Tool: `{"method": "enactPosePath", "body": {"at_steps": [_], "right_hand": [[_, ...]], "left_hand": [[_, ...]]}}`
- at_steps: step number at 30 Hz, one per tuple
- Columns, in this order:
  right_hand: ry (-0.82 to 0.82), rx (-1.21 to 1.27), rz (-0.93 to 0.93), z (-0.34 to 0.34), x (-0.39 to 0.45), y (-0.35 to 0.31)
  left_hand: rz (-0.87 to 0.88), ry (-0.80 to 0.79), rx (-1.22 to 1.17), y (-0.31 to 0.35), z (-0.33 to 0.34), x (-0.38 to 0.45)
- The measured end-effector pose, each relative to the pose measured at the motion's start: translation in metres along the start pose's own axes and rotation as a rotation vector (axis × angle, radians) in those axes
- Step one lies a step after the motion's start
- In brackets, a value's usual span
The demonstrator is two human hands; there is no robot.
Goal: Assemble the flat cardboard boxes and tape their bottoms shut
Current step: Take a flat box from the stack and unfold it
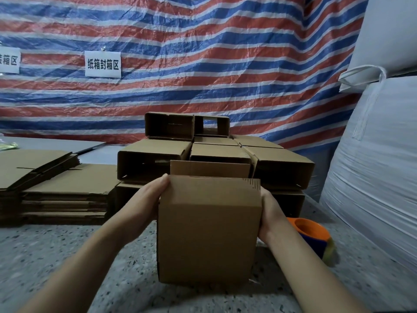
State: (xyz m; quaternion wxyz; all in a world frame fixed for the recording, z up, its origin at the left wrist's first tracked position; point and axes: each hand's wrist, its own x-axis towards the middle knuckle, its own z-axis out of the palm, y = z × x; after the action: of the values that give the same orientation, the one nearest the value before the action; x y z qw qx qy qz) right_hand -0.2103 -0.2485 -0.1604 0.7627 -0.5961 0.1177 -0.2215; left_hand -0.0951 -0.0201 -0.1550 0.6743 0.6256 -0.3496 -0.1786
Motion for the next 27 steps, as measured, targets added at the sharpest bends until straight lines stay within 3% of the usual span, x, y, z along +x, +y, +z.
{"method": "enactPosePath", "body": {"at_steps": [3,10,19,27], "right_hand": [[-0.014,0.052,-0.001,0.001,-0.002,0.001],[-0.168,0.013,-0.054,-0.006,-0.009,0.0],[-0.292,-0.043,-0.103,-0.017,-0.001,-0.006],[-0.212,-0.067,-0.156,-0.019,0.003,-0.006]], "left_hand": [[0.028,0.132,-0.001,-0.004,0.005,0.003],[0.061,0.202,-0.058,-0.006,0.009,0.003],[0.221,0.157,-0.01,-0.005,0.001,0.006],[0.206,0.234,0.096,-0.007,0.002,-0.001]]}}
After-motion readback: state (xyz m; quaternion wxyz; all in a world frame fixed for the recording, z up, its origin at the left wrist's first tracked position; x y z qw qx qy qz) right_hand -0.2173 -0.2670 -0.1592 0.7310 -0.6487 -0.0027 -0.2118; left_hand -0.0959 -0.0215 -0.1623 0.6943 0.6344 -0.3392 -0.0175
